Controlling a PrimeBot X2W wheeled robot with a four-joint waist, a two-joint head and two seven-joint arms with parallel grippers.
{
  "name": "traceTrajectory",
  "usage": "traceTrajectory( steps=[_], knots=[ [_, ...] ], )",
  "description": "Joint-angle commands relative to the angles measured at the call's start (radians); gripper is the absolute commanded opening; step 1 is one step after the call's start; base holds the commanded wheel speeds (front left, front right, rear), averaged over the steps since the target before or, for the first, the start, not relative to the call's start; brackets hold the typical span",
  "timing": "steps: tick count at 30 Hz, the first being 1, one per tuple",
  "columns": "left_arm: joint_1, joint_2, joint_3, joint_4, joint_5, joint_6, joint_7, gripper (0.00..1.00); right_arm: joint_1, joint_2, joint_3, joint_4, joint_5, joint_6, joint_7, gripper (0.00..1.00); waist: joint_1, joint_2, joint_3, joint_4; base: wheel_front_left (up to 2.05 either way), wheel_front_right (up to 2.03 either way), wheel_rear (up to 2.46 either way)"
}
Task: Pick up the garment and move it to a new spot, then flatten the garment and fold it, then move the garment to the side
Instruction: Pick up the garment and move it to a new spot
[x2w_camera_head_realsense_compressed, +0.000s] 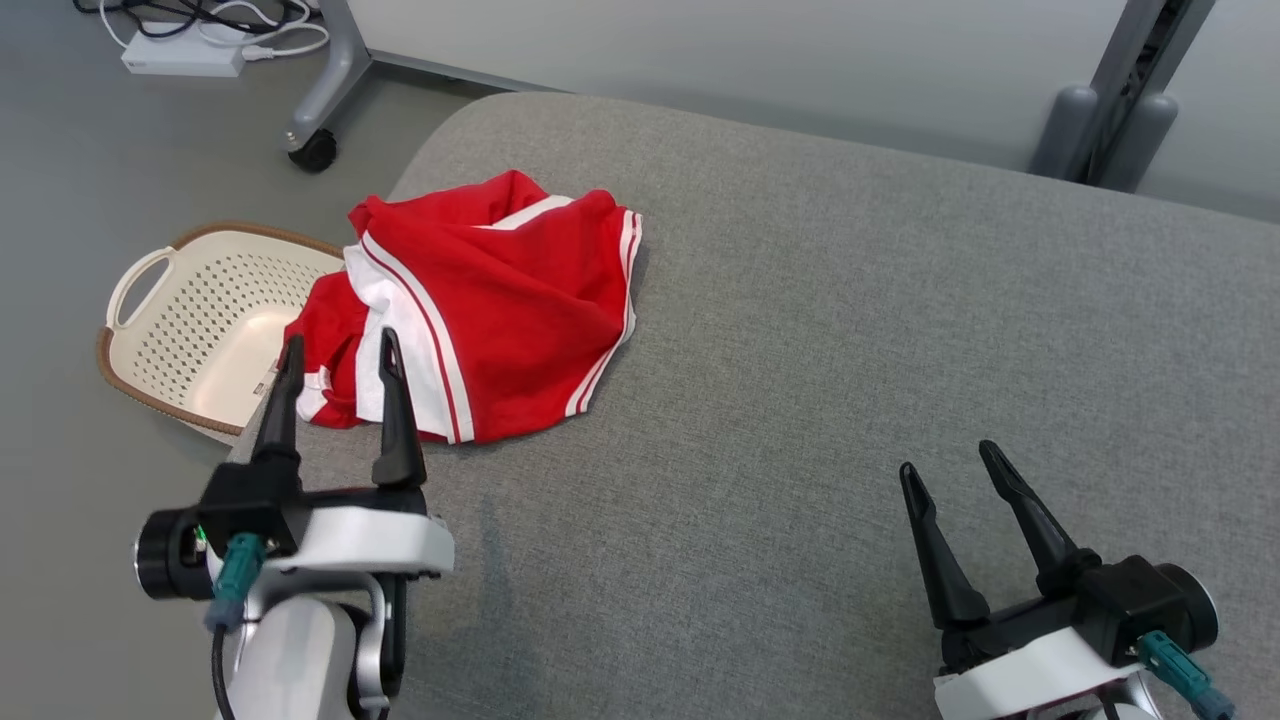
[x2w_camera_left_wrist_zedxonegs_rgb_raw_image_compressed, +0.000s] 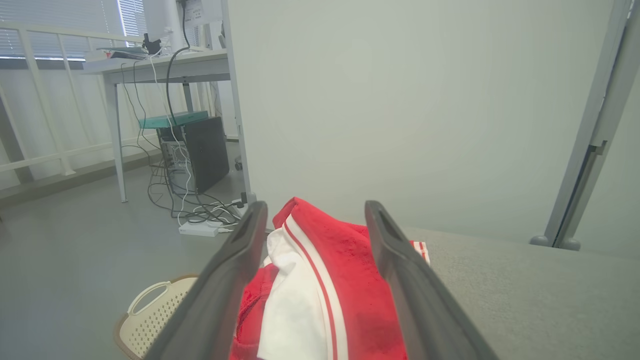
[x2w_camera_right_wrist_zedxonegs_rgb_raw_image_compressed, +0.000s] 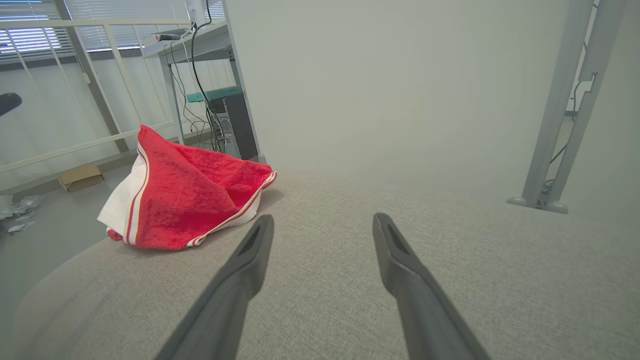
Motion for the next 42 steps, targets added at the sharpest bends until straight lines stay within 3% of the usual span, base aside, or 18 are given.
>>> traceTrajectory(
  steps=[1,9,15,20,25,32,39,42],
  knots=[
    [-0.065,0.004,0.022,0.03,-0.006,-0.007,-0.005,1.0,-0.021,-0.008,-0.008,-0.002,-0.009,0.001,-0.005,1.0,-0.0001,0.0,0.042,-0.018,0.0,0.0,0.0],
    [-0.269,0.004,0.113,0.178,-0.046,-0.008,-0.005,1.0,-0.07,-0.008,0.0,-0.003,-0.028,0.001,-0.005,1.0,-0.0001,0.0,0.113,-0.07,0.0,0.0,0.0],
    [-0.395,0.009,0.13,0.375,-0.078,-0.018,0.005,1.0,-0.076,-0.011,-0.005,-0.005,-0.021,0.001,-0.005,1.0,-0.0001,0.0,0.14,-0.084,0.0,0.0,0.0],
    [-0.521,0.033,0.122,0.568,-0.063,0.009,0.074,1.0,-0.088,-0.016,0.003,-0.001,-0.02,0.001,-0.006,1.0,-0.0001,0.0,0.161,-0.09,0.0,0.0,0.0],
    [-0.613,0.036,0.126,0.716,-0.091,0.001,0.141,1.0,-0.101,-0.014,0.017,0.005,-0.013,0.001,-0.006,1.0,-0.0001,0.0,0.176,-0.09,0.0,0.0,0.0],
    [-0.687,0.021,0.132,0.884,-0.164,-0.063,0.29,1.0,-0.114,-0.012,0.027,0.013,0.0,0.001,-0.006,1.0,-0.0001,0.0,0.182,-0.093,0.0,0.0,0.0],
    [-0.69,0.021,0.122,0.978,-0.194,-0.129,0.349,1.0,-0.129,-0.009,0.028,0.016,0.017,0.001,-0.005,1.0,-0.0001,0.0,0.184,-0.099,0.0,0.0,0.0],
    [-0.686,0.022,0.115,0.995,-0.193,-0.138,0.329,1.0,-0.128,-0.008,0.025,0.019,0.017,0.001,-0.005,1.0,-0.0001,0.0,0.181,-0.101,0.0,0.0,0.0]
  ],
)
